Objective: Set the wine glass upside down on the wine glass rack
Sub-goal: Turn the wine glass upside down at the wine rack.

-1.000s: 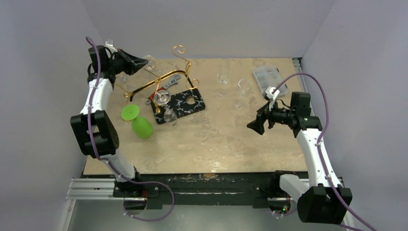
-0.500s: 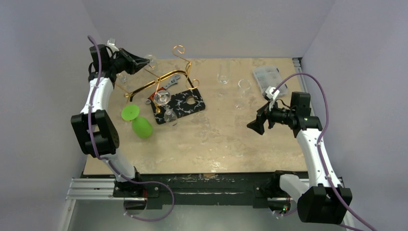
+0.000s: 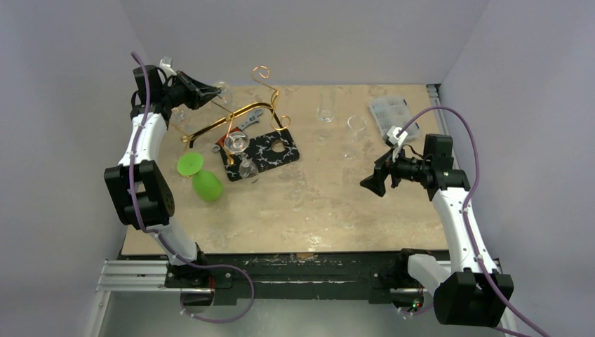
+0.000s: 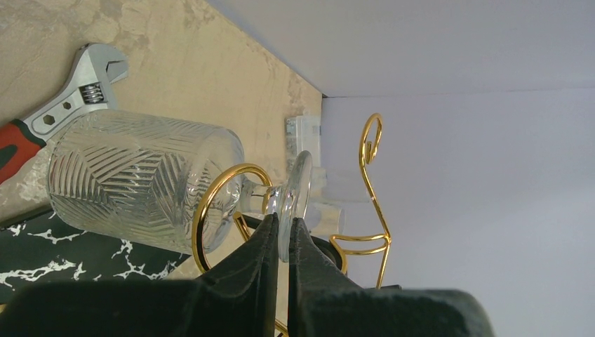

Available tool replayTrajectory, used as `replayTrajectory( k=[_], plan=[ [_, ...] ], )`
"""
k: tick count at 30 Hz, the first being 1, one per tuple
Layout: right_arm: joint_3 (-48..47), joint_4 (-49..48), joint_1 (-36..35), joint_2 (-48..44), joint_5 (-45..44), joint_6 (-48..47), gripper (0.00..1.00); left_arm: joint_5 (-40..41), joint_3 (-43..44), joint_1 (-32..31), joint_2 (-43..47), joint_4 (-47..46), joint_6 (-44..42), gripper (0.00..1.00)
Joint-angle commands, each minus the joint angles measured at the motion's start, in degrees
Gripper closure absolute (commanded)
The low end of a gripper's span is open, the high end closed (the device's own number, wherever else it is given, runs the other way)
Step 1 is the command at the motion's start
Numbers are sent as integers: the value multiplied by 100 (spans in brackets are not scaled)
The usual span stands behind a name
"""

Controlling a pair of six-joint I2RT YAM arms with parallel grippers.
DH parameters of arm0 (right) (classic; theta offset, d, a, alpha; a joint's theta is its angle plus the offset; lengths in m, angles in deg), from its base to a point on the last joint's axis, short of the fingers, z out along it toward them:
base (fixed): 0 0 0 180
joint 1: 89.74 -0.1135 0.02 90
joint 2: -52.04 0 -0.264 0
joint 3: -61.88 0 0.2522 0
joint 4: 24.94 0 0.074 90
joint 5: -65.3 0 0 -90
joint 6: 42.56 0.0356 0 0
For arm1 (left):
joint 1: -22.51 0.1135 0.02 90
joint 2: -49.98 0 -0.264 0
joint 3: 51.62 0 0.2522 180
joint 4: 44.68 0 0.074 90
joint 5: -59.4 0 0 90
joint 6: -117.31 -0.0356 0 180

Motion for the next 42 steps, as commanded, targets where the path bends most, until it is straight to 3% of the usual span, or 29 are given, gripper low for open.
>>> replayTrajectory(
  k=[1, 13, 27, 42],
  plan=[
    [-153, 40, 11, -87, 39, -104, 4, -264, 106, -41, 153, -275, -28, 100],
    [-153, 45, 5, -112, 39, -111, 4, -325, -230, -44, 392, -128, -101, 99],
    [-153, 53, 5, -155, 44, -121, 4, -439, -195, -41, 573, 243, -303, 70],
    [-149, 45, 0, -209, 47, -125, 4, -450, -458, -15, 1032, 523, -579, 51]
  ],
)
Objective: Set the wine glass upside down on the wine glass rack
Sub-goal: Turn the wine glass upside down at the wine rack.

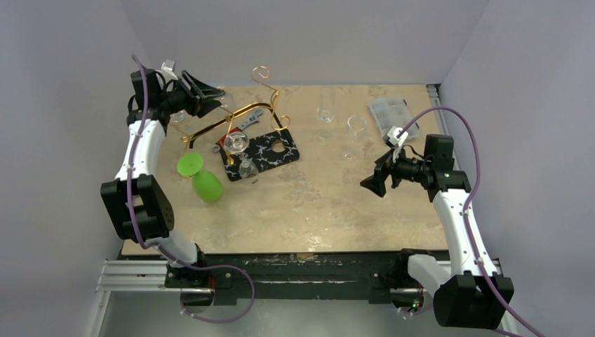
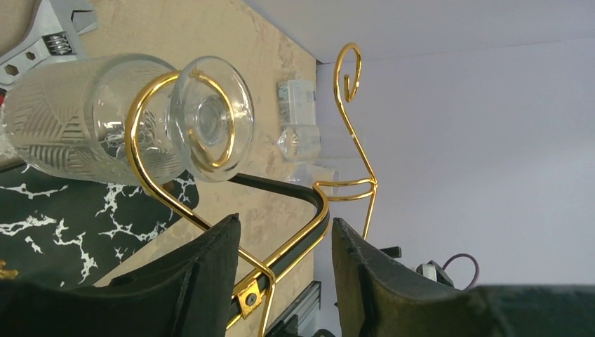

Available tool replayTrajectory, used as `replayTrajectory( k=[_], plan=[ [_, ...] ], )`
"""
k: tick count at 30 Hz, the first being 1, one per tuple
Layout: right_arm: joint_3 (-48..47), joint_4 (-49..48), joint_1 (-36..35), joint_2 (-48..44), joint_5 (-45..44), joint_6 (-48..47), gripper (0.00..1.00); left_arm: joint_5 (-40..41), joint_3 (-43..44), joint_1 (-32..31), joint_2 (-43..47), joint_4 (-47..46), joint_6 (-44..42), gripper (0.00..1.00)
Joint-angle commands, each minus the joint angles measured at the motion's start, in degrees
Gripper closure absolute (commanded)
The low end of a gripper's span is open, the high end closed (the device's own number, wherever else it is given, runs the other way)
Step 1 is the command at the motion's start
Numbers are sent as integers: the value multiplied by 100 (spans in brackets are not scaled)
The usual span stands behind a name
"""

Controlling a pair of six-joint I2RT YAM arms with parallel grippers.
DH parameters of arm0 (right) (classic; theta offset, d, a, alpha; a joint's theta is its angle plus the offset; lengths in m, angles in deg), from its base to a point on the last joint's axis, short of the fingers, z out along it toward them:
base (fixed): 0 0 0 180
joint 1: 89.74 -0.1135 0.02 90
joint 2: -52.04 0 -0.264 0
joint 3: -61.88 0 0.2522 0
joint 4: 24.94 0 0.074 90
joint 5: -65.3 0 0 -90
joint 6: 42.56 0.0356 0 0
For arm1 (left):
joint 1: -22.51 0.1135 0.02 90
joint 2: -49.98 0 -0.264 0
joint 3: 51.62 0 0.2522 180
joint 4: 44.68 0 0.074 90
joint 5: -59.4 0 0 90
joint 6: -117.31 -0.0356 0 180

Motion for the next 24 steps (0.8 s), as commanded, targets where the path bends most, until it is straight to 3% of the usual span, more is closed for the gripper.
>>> replayTrajectory(
  k=[1, 8, 24],
  plan=[
    [-146, 44, 2, -122, 48, -96, 4, -76, -152, 20, 476, 72, -235, 49],
    [-153, 47, -11, -163, 63, -103, 4, 12, -418, 95, 927, 301, -460, 40],
    [-132, 10, -4, -177, 2, -94, 4, -113, -1291, 214, 2077, 276, -649, 32]
  ],
)
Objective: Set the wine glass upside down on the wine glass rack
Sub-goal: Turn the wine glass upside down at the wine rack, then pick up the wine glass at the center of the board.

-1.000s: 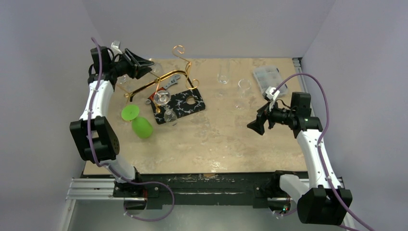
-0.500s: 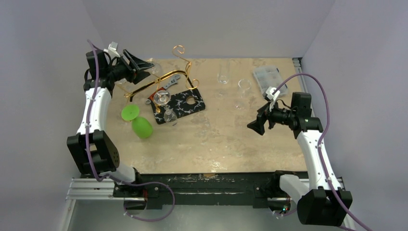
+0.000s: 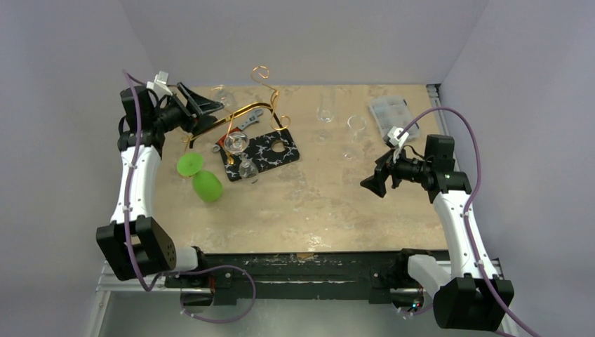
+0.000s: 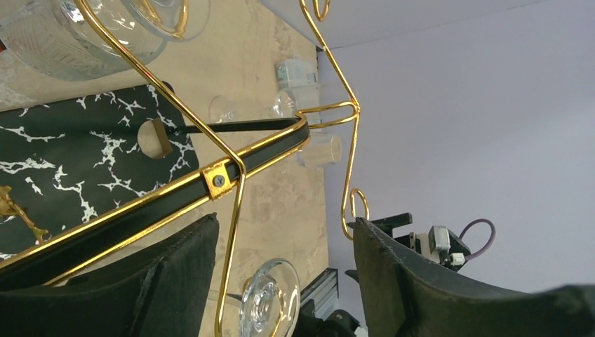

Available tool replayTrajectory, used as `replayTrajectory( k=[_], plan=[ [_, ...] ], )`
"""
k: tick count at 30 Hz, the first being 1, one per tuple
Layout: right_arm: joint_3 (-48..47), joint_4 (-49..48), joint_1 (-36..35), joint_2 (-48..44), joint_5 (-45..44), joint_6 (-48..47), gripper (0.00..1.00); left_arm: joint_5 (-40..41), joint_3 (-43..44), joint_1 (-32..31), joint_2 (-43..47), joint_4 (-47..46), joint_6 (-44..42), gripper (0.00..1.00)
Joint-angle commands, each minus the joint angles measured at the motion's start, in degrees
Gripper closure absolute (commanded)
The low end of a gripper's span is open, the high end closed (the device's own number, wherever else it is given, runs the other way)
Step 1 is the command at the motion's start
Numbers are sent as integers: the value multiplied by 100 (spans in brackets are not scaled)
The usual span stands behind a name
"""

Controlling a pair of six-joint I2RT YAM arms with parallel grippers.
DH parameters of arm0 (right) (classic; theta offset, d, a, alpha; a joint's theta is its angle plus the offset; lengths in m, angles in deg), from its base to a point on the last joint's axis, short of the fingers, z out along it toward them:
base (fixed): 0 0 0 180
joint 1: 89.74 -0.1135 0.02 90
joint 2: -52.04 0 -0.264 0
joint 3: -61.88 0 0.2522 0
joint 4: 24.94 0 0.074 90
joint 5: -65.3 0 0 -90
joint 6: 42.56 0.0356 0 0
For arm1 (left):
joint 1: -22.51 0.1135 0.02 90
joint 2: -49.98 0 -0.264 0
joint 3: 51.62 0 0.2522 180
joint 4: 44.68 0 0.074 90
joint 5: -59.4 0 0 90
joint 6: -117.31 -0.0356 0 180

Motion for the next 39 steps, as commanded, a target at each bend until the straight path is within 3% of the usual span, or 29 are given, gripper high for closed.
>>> replayTrajectory(
  k=[1, 11, 17, 23, 28, 35, 39],
  plan=[
    [-127, 12, -7, -101, 6, -81, 4, -107, -258, 103, 612, -70, -244, 32],
    [-127, 52, -9, -66, -47, -152, 4, 11, -417, 122, 1873, 441, -843, 24],
    [-140, 105, 1, -65, -26, -236, 4, -432, -822, 65, 2569, -349, -948, 23],
    [-161, 242, 6, -48, 178, -422, 4, -373, -1343, -132, 3130, -850, -1145, 21],
    [-177, 384, 15, -51, 283, -546, 3, 27, -1508, -237, 3446, -527, -1582, 18],
    [-336, 649, 12, -75, 89, -699, 3, 1065, -1728, -706, 3945, 154, -2518, 1],
    [-595, 913, 10, 47, -109, -845, 3, 1390, -1920, -896, 4158, 196, -2874, 0]
  ],
)
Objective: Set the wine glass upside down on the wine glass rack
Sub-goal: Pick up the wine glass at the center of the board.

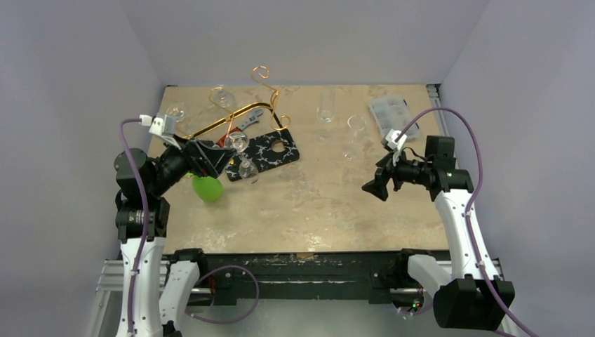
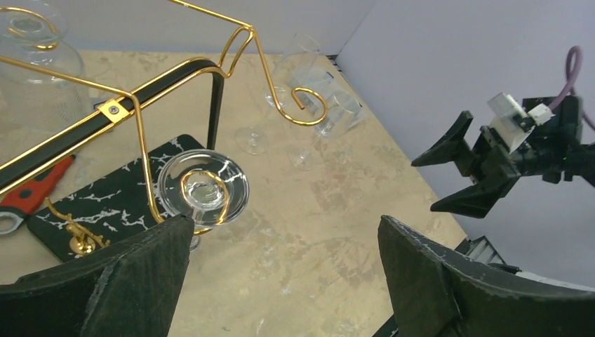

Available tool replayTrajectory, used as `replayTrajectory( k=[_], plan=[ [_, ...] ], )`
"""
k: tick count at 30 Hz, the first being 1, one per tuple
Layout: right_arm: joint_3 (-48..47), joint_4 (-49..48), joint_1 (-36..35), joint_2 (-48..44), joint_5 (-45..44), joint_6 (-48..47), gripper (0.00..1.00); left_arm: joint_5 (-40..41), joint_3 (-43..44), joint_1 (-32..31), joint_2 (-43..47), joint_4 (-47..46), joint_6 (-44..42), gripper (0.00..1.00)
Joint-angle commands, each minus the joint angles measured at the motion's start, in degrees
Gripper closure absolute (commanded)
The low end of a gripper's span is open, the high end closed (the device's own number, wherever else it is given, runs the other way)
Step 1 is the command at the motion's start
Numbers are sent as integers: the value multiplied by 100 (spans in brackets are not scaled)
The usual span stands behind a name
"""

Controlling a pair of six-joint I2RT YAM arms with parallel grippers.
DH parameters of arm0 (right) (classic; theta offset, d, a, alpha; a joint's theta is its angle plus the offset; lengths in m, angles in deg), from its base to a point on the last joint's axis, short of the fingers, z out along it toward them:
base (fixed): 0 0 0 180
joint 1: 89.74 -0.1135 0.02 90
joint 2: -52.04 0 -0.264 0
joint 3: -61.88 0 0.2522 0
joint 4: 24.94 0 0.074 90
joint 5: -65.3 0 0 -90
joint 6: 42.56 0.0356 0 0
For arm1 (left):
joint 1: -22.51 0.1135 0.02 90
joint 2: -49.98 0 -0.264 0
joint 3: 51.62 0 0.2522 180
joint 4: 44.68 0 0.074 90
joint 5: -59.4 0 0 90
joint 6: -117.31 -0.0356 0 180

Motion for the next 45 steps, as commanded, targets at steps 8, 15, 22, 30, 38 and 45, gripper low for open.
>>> replayTrajectory(
  k=[8, 15, 22, 30, 38, 45],
  plan=[
    [-894, 525, 6, 316, -70, -376, 3, 750, -360, -198, 377, 7, -697, 0],
    [-1047, 554, 5, 556, -135, -353, 1, 917, -365, -195, 430, 184, -735, 0],
    [-1216, 118, 7, 695, -669, 259, 1, 1040, -368, -191, 525, 325, -845, 0],
    [-1374, 42, 5, 895, -897, 481, 1, 946, -418, -190, 624, 268, -838, 0],
    [-1660, 99, 6, 1080, -1007, 542, 1, 830, -454, -199, 655, 211, -812, 0],
    [-1909, 236, 6, 1277, -1127, 500, 1, 820, -458, -216, 672, 211, -803, 0]
  ],
)
